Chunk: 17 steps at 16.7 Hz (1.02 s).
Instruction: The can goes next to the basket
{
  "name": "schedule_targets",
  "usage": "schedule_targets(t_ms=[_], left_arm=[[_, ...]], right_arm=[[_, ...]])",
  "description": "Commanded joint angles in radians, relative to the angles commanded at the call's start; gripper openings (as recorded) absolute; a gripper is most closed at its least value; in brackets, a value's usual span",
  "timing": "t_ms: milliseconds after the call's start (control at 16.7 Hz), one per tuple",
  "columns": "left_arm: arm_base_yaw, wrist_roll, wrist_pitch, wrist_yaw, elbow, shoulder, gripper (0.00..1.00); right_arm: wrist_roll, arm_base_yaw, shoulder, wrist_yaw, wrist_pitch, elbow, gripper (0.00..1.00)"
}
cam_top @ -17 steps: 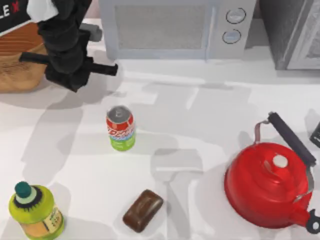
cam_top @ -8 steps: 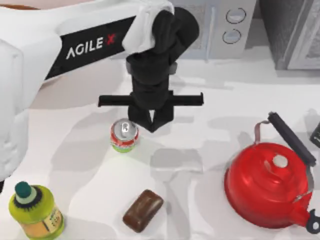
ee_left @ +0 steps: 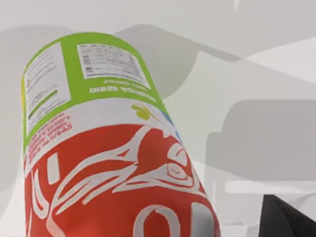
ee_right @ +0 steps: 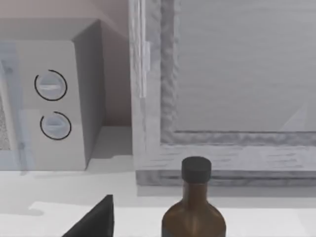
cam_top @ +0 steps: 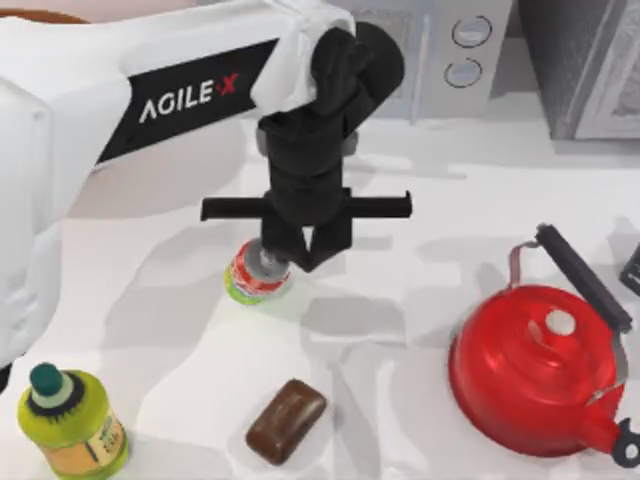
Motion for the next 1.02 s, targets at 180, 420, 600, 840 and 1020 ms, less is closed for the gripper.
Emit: schedule_targets(t_ms=[180, 420, 600, 840, 1020], left_arm=[[-0.003, -0.002, 0.018, 0.001, -0.016, 0.003, 0.00], [-0.003, -0.002, 0.018, 0.001, -0.016, 0.003, 0.08], [-0.003, -0.002, 0.018, 0.001, -0.016, 0.003, 0.30], [-0.003, -0.002, 0.018, 0.001, -0.016, 0.003, 0.60], [-0.003, -0.002, 0.018, 0.001, -0.016, 0.003, 0.83]], right_arm=[[0.000, 0.000, 0.000, 0.000, 0.000, 0.000, 1.00], [0.000, 0.000, 0.000, 0.000, 0.000, 0.000, 1.00], [0.000, 0.000, 0.000, 0.000, 0.000, 0.000, 1.00], [0.000, 0.000, 0.000, 0.000, 0.000, 0.000, 1.00], [0.000, 0.000, 0.000, 0.000, 0.000, 0.000, 1.00]])
